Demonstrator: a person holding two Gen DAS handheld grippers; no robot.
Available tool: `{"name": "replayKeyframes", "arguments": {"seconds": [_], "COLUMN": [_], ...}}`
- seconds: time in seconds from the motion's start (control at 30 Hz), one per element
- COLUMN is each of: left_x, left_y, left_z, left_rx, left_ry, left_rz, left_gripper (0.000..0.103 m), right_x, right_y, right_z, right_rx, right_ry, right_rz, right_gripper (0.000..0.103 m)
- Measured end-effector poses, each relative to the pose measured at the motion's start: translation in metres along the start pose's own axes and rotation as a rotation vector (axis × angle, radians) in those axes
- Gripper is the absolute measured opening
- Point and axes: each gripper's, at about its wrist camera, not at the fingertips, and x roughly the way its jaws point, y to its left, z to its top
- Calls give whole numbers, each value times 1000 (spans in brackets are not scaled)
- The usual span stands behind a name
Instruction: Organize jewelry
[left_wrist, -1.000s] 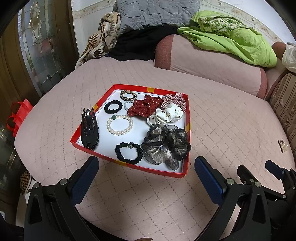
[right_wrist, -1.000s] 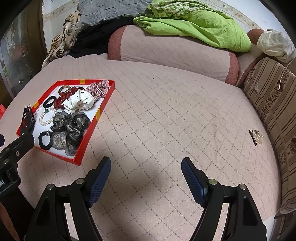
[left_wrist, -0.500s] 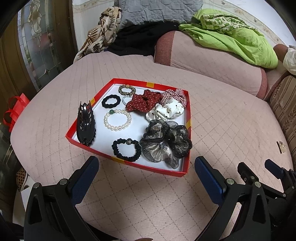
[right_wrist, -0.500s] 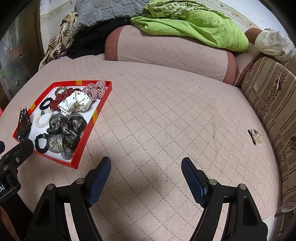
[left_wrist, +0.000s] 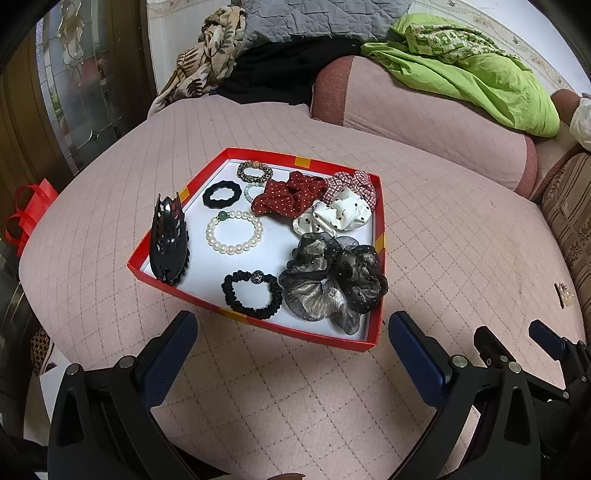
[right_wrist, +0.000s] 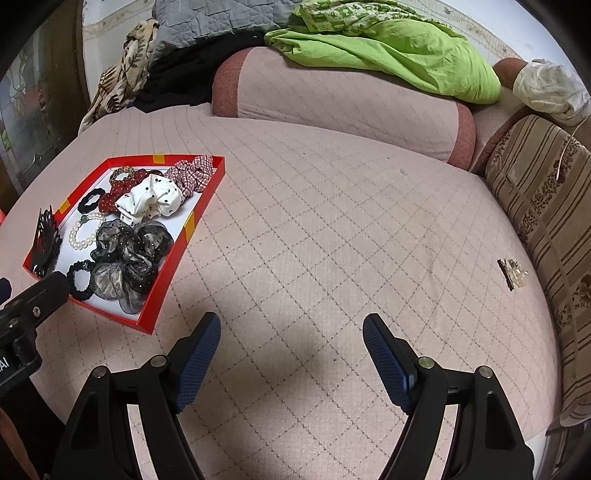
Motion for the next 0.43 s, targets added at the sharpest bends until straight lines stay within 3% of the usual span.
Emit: {"name": "replayKeyframes", "arguments": {"seconds": [0.43], "left_x": [-8], "left_y": [-11], "left_z": [-2], "left_rx": [35], "left_ry": [-21], "left_rz": [14], "left_gripper": [103], "right_x": [-6], "right_y": [-7], "right_z": [1], "right_rx": [11], "right_ry": [-15], "right_rz": [33], "right_gripper": [83]}}
